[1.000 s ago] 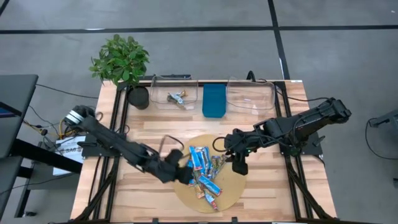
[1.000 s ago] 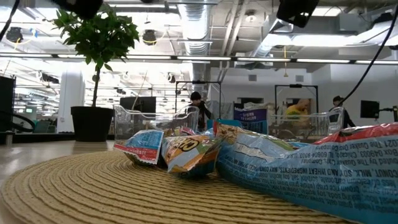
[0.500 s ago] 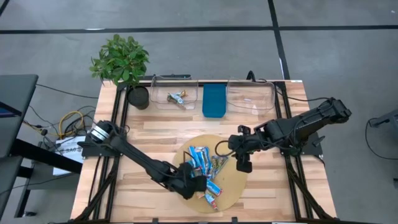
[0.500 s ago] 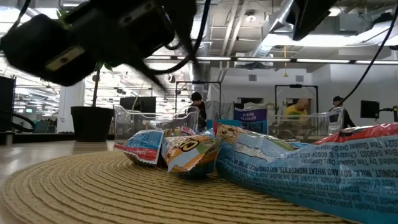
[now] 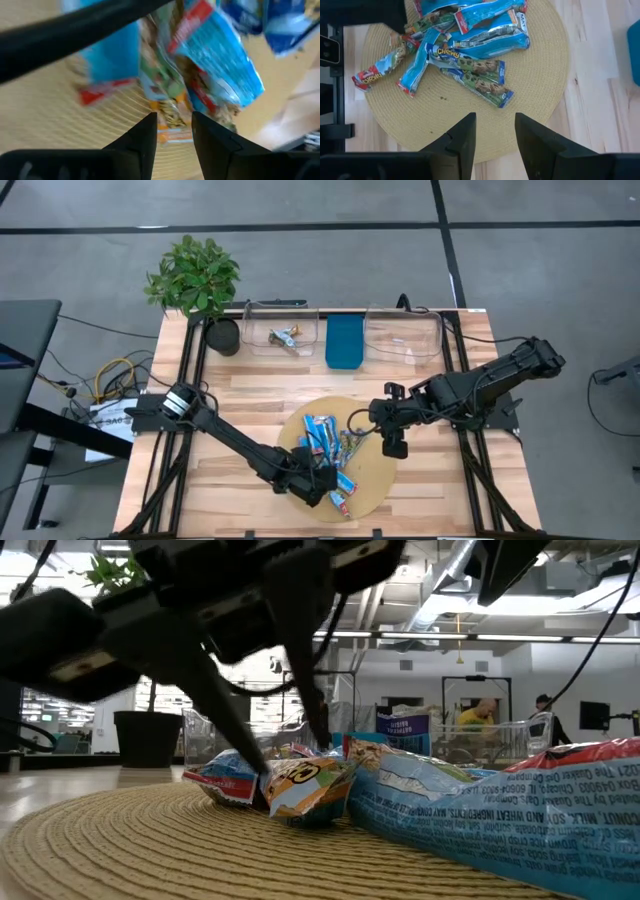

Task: Pick and place Granola Bars by type
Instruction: Put the yellow granola bar into the left transparent bin

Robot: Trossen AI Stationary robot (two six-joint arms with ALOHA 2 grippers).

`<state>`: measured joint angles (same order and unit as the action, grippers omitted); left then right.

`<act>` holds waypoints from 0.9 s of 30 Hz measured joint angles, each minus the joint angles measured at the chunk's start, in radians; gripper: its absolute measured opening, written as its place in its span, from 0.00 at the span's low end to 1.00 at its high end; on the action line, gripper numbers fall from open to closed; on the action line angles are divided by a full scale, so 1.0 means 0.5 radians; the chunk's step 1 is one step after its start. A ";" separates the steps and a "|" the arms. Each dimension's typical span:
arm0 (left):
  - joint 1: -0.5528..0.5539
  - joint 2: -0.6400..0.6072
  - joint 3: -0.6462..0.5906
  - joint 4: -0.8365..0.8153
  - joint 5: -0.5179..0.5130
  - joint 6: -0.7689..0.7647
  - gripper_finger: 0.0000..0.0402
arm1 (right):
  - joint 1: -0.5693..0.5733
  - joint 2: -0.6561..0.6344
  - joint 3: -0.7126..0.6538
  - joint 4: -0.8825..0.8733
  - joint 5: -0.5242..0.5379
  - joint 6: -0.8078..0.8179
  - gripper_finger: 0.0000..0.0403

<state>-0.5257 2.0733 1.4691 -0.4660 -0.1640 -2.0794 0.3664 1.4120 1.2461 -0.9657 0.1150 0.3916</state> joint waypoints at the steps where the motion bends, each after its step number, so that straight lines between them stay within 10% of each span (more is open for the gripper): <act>1: 0.000 0.014 0.003 0.013 0.006 -0.008 0.28 | 0.000 -0.001 0.000 0.001 -0.001 0.000 0.31; 27: 0.020 0.043 0.006 -0.164 0.136 -0.004 0.19 | 0.000 -0.001 0.000 0.024 -0.005 -0.015 0.31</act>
<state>-0.5159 2.0948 1.4719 -0.5480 -0.0961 -2.0812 0.3664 1.4117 1.2461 -0.9539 0.1127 0.3840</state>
